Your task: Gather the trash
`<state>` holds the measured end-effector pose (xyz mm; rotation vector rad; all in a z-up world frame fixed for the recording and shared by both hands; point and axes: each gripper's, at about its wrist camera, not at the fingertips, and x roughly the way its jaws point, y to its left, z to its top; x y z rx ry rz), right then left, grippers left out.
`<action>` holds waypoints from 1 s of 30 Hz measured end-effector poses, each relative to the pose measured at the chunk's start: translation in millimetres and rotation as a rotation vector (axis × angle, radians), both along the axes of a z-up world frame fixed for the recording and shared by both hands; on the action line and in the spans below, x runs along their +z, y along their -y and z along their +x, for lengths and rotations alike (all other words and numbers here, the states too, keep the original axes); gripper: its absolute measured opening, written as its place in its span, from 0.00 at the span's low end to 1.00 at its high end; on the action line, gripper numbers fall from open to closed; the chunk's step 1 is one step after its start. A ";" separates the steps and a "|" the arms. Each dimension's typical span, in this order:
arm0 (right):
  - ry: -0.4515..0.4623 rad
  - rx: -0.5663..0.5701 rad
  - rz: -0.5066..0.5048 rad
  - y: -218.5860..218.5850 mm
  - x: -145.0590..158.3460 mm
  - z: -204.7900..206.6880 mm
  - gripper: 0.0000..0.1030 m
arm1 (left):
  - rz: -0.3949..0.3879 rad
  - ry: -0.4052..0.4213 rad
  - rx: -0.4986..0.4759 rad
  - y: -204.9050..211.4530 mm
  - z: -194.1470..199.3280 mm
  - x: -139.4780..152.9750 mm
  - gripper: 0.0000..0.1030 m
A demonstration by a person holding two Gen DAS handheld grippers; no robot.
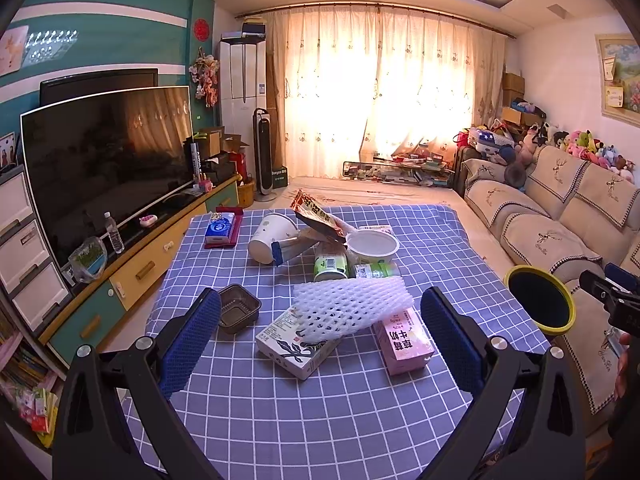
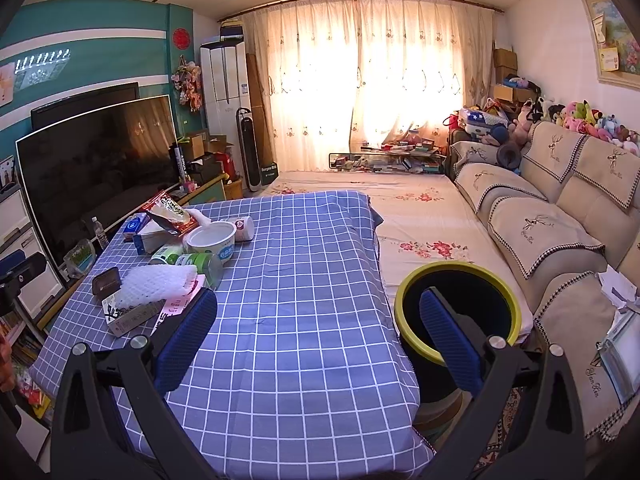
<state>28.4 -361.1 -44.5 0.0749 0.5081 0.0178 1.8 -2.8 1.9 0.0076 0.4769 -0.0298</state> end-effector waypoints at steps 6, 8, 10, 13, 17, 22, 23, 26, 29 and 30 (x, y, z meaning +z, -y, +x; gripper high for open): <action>-0.002 0.000 0.000 0.0 -0.4 1.1 0.94 | -0.003 0.001 0.000 -2.6 0.0 0.4 0.95; -0.002 0.000 0.000 0.0 -0.5 1.1 0.94 | -0.002 0.001 0.001 -3.0 0.1 0.4 0.96; -0.002 -0.001 0.001 -0.1 -0.5 1.2 0.94 | -0.004 0.001 -0.003 -3.3 0.1 0.6 0.96; -0.003 0.000 0.000 -0.4 -0.7 1.4 0.94 | -0.005 0.001 -0.004 -3.6 0.0 0.5 0.96; -0.005 0.000 0.000 -0.2 -2.3 1.4 0.94 | -0.006 -0.001 -0.004 -3.5 -0.1 -0.1 0.96; -0.013 -0.001 0.000 -1.3 -7.6 3.6 0.94 | -0.004 -0.003 -0.006 -2.3 0.5 -2.2 0.95; -0.013 -0.001 -0.001 -1.5 -7.3 3.9 0.94 | -0.004 -0.001 -0.006 -2.1 0.4 -2.3 0.96; -0.013 -0.001 0.000 -1.3 -7.2 4.0 0.94 | -0.003 0.002 -0.006 -1.0 0.5 -3.3 0.95; -0.014 -0.001 -0.001 -1.4 -7.1 4.1 0.94 | -0.004 -0.001 -0.008 -0.7 0.9 -4.2 0.96; -0.014 -0.001 -0.001 -1.3 -7.1 4.2 0.94 | -0.003 -0.001 -0.009 -0.5 1.1 -4.6 0.96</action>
